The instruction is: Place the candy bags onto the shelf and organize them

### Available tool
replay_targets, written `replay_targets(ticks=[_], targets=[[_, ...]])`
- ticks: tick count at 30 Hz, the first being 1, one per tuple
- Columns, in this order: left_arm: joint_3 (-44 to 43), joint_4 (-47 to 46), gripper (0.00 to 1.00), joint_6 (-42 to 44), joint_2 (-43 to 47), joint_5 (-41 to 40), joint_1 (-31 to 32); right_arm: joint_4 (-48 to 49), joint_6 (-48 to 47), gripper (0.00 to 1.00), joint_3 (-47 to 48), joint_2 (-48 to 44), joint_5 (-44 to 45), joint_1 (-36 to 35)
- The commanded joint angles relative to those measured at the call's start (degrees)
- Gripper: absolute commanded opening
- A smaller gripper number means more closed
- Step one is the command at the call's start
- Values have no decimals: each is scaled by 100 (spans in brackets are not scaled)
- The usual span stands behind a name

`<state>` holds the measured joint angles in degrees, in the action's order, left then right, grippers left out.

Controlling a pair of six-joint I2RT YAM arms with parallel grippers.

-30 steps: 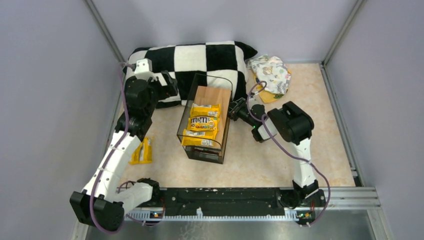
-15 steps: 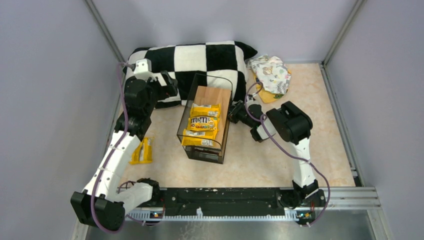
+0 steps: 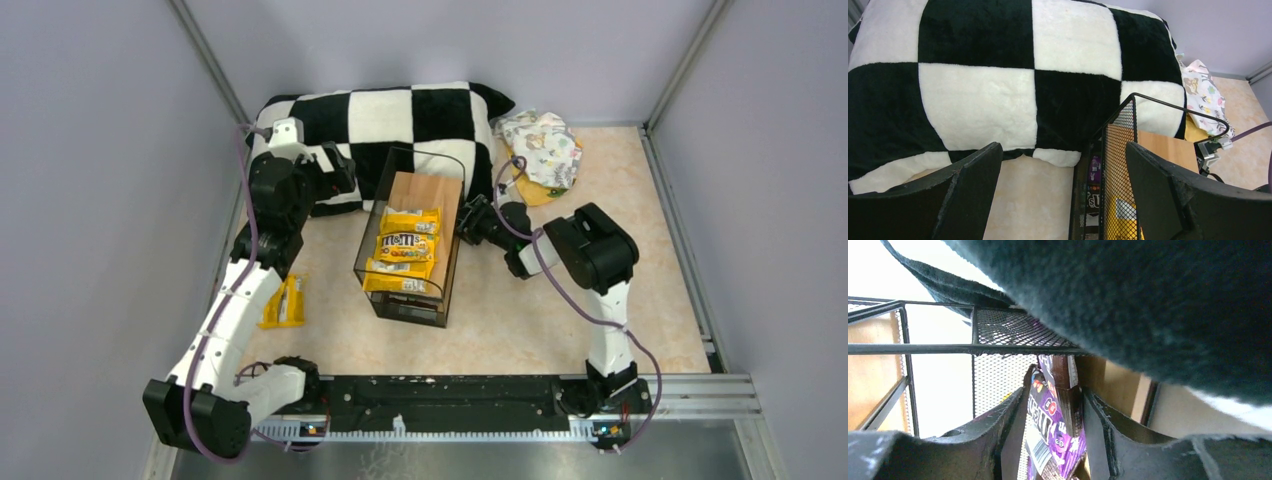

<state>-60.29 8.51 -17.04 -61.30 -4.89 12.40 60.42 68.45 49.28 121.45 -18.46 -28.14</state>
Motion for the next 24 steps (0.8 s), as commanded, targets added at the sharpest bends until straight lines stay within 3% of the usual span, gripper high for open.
replay_targets(ticks=[1,6,10,17,21,24], targets=[[44,-350,98,-19,-20,64,-27,16,-351,44,-69,-209,-209,224],[37,-339,98,-19,-56,82,-27,69,-341,40,52,-109,-345,257],[35,-333,98,-27,-72,115,-27,-32,-368,27,292,23,-410,176],[42,-337,98,-28,-91,127,-28,63,-287,14,627,266,-512,-1],[37,-328,98,-28,-115,128,-27,27,-299,15,586,237,-454,0],[35,-323,98,-19,-138,128,-27,-67,-392,23,499,116,-406,22]])
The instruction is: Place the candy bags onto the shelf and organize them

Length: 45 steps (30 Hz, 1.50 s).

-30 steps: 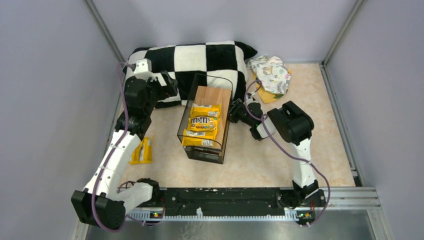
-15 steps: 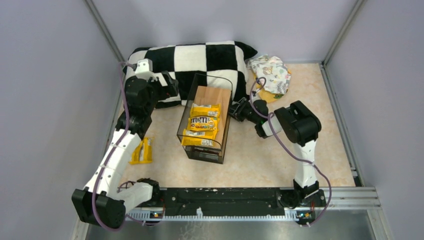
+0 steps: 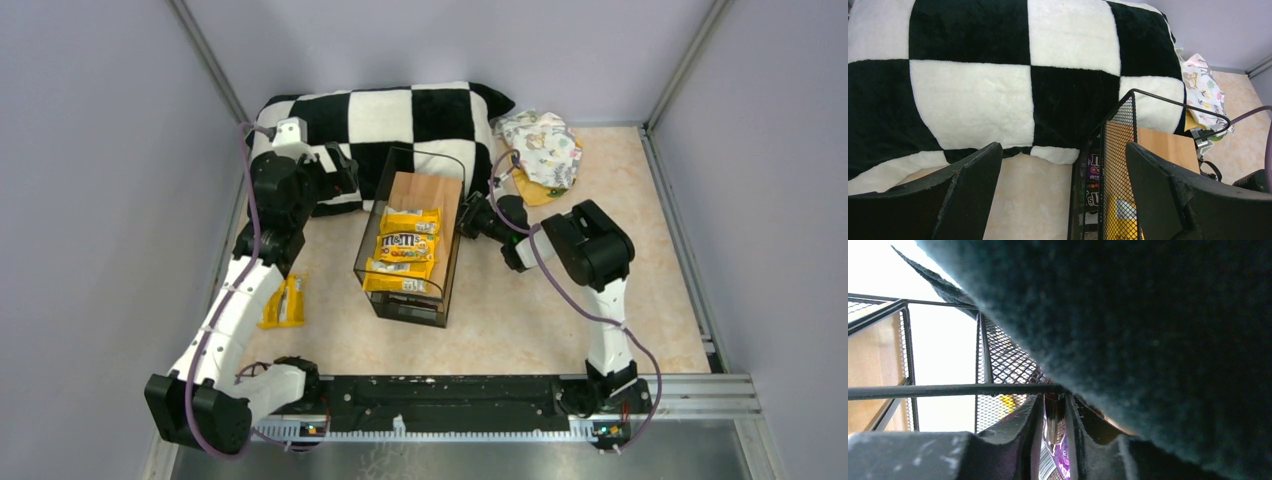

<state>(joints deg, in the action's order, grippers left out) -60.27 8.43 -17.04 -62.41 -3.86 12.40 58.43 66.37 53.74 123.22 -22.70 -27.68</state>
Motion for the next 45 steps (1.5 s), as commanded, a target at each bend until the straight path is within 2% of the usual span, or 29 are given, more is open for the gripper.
replay_targets(ticks=[1,7,12,16,20,26,31,34,39,45], targets=[[33,-309,98,-15,-33,13,-27,101,-226,25,16,-108,20,-14],[82,-315,98,48,-78,-164,-15,-166,-687,40,-421,-723,10,159],[55,-95,98,169,-129,-840,113,-776,-1343,46,-870,-1471,50,314],[56,638,98,-54,16,-1181,32,-969,-1646,47,-1070,-1898,-27,539],[176,1592,98,-295,377,-1385,-326,-1052,-1797,48,-1172,-2123,-115,799],[552,2908,98,-1211,478,-1072,-1491,-374,-1346,48,-1278,-1858,-597,967],[1039,3560,98,-2337,242,-1026,-1738,279,-884,47,-1405,-1607,-935,1141],[1363,3394,98,-2605,267,-964,-1917,503,-736,47,-1490,-1567,-1014,1232],[1870,3049,98,-2859,113,-375,-2022,587,-698,47,-1524,-1569,-1065,1266],[2265,2785,98,-3005,-127,-565,-2034,876,-510,47,-1556,-1454,-1170,1299]])
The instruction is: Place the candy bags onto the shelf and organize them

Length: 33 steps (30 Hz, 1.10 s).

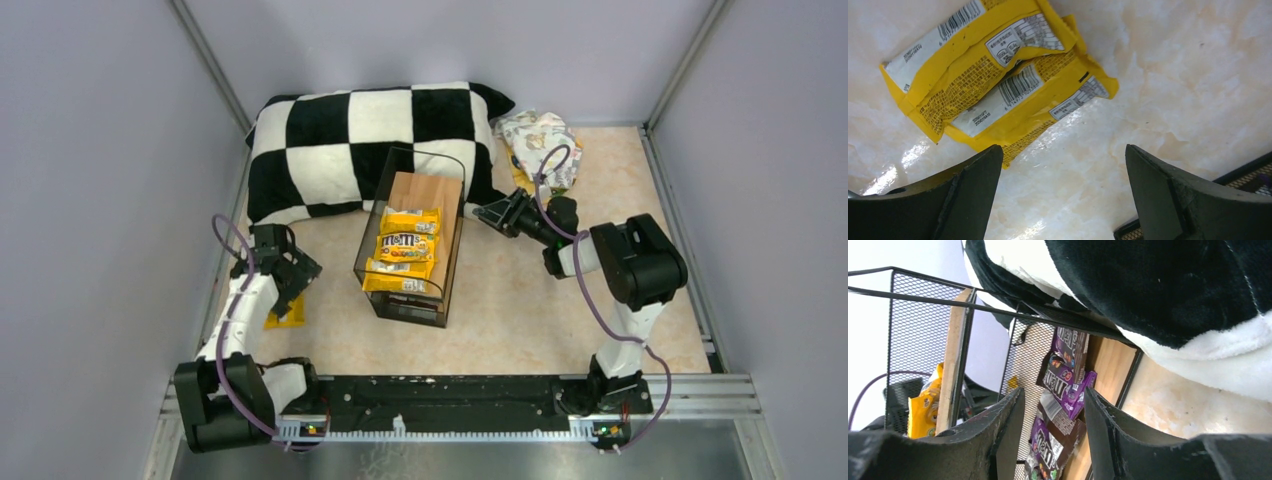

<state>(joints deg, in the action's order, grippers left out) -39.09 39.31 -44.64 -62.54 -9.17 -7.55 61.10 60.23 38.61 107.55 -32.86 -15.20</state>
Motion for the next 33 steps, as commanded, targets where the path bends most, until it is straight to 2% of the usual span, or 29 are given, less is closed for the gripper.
replay_targets(ticks=[1,9,16,19,25,29,33], targets=[[167,-329,98,-272,-138,-82,-39,642,123,47,-46,130,-163,60],[440,-580,98,-374,-150,-745,-71,841,284,46,-47,277,-235,105],[636,-1039,98,-233,-224,-584,-106,944,365,46,-20,389,-287,105],[518,-1011,98,-137,-397,-121,-100,1048,443,46,-3,469,-323,111],[585,-1383,97,-269,-462,1335,-45,1079,468,45,6,502,-326,105],[519,-1372,98,-390,-295,1681,11,1095,486,45,15,528,-330,108],[284,-1186,98,-17,37,1742,19,1106,498,45,28,552,-328,108]])
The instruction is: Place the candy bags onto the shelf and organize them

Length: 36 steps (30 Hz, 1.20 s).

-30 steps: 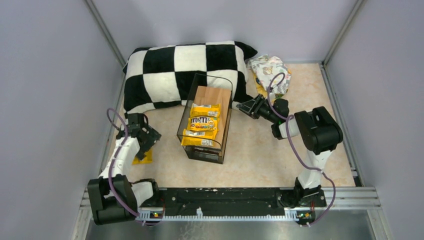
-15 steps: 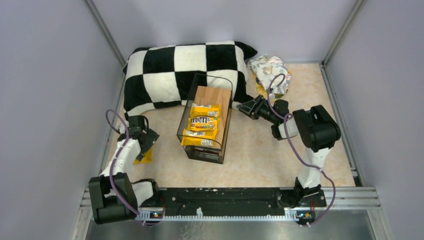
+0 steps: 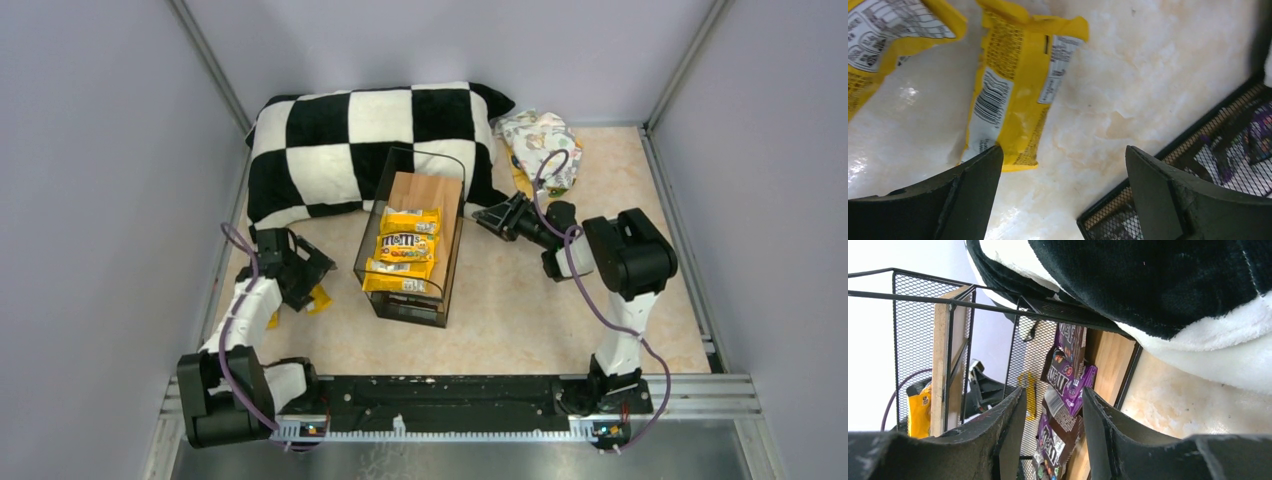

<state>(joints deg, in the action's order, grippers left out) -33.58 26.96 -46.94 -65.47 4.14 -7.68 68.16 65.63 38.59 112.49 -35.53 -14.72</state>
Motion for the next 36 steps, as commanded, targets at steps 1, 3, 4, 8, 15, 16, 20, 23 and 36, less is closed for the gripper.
replay_targets(ticks=[1,3,4,8,15,16,20,23,36], targets=[[-406,219,98,305,409,181,36,406,-32,45,34,67,-75,62],[-553,543,98,533,492,-578,28,444,5,45,35,102,-85,61],[-613,660,98,613,509,-927,24,479,17,45,42,117,-93,60],[-633,698,98,796,358,-1496,23,576,90,45,48,181,-127,58],[-649,120,96,1098,-568,-1014,28,500,37,45,61,143,-130,61],[-609,49,96,1140,-658,-1035,27,491,26,45,65,144,-130,63],[-396,-269,90,1257,-800,-930,29,479,25,45,87,161,-154,63],[-342,-401,80,1271,-775,-821,32,480,20,45,103,168,-164,62],[-442,-256,56,1212,-1024,-856,36,176,-293,55,73,-77,-85,57]])
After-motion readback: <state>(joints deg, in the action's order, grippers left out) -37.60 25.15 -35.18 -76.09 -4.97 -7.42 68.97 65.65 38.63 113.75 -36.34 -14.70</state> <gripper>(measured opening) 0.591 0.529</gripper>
